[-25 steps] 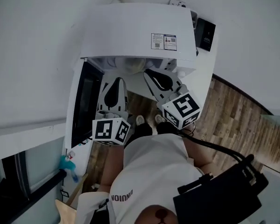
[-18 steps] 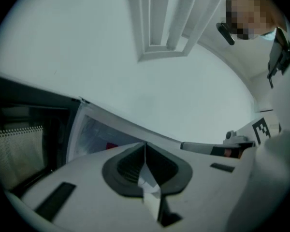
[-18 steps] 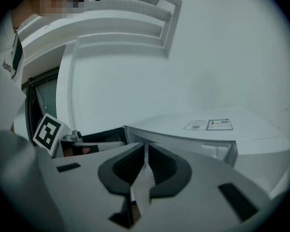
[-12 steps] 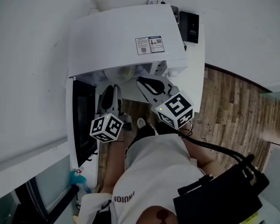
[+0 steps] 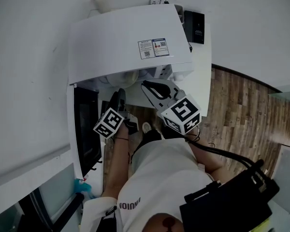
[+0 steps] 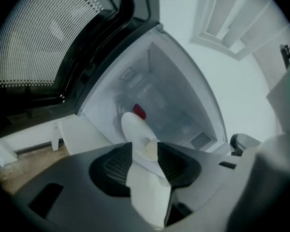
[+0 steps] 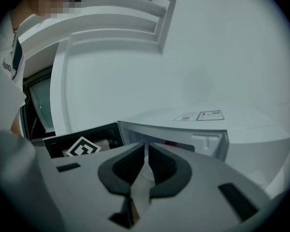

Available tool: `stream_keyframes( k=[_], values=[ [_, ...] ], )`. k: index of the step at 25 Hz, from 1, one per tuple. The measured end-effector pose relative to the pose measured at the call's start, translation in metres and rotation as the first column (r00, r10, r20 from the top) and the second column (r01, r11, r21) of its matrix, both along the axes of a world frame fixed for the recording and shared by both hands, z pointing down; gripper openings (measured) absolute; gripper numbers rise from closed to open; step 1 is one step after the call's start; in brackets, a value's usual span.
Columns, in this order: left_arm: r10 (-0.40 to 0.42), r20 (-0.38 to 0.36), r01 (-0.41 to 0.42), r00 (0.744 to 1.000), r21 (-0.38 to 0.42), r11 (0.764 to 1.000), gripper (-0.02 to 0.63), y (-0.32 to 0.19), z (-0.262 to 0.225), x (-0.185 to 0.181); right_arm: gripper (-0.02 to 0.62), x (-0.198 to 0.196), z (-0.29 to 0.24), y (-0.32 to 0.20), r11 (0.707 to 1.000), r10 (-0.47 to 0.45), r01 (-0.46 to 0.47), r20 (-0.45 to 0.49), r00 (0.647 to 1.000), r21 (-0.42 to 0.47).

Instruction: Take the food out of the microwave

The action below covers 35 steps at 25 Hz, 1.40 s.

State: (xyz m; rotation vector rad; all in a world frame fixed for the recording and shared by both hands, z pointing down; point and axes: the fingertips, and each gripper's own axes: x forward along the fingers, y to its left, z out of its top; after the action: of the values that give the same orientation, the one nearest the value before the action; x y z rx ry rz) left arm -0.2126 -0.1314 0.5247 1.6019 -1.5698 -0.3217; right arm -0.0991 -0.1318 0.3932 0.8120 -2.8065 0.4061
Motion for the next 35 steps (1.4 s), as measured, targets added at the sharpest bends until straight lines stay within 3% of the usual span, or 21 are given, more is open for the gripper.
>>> stream_keyframes(
  k=[10,23,29,35],
  values=[
    [-0.054,-0.179,0.043,0.982,-0.066,0.997,0.16,-0.016,0.03,0.0,0.025,0.001,0.002,-0.001,1.0,0.006,-0.006,-0.012,1.0,-0.007],
    [-0.104,-0.304,0.069,0.947,-0.125,0.99,0.156,-0.031,0.041,0.002,0.025,0.007,0.004,-0.007,0.999,0.038,-0.038,-0.016,0.999,-0.02],
    [-0.114,-0.355,0.078,0.928,-0.115,0.99,0.065,-0.032,0.039,0.005,0.025,0.008,0.006,-0.008,0.998,0.048,-0.049,-0.014,0.999,-0.027],
    [-0.129,-0.42,0.1,0.898,-0.091,0.991,0.034,-0.032,0.035,0.005,0.025,0.01,0.006,-0.009,0.998,0.056,-0.056,-0.015,0.998,-0.025]
  ],
)
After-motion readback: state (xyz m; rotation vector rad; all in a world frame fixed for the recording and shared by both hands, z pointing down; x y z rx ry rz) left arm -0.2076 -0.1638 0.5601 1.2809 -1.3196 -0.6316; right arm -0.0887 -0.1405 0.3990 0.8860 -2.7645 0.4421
